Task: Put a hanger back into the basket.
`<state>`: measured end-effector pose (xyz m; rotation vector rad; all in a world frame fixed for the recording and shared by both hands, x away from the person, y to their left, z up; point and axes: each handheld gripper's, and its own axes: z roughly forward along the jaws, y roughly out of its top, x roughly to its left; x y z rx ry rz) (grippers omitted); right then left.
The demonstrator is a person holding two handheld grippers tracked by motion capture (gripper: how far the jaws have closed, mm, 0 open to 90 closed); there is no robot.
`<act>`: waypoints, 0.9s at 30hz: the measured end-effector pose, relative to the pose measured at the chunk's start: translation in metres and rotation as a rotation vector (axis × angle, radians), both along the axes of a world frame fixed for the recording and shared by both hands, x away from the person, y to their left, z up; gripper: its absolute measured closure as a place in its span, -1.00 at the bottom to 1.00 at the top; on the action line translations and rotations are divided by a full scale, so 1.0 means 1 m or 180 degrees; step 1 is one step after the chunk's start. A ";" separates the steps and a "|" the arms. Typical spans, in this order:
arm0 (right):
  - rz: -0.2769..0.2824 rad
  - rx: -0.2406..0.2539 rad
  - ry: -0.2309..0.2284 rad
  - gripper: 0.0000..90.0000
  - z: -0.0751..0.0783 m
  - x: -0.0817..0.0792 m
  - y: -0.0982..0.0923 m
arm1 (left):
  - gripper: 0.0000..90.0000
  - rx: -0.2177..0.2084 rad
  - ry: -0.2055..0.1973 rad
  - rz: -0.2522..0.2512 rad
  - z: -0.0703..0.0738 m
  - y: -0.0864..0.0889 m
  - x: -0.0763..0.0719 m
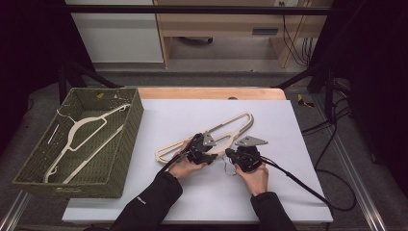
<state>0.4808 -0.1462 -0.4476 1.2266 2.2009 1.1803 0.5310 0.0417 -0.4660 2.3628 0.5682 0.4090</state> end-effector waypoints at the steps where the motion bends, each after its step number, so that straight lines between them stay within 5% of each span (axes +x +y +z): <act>1: 0.0010 0.0010 0.0006 0.97 0.000 0.000 0.000 | 0.34 0.0001 -0.0026 -0.0007 0.000 -0.001 -0.001; 13: 0.0052 0.0077 -0.0107 0.81 0.012 -0.004 -0.008 | 0.52 0.0195 -0.0206 -0.0167 0.007 -0.001 -0.006; 20: -0.0030 0.0326 -0.0386 0.52 0.038 -0.013 -0.034 | 0.59 0.0223 -0.0294 -0.0209 0.016 0.002 -0.010; 27: -0.0145 0.0548 -0.0497 0.13 0.040 -0.022 -0.068 | 0.67 0.0157 -0.0311 -0.0198 0.031 0.011 -0.009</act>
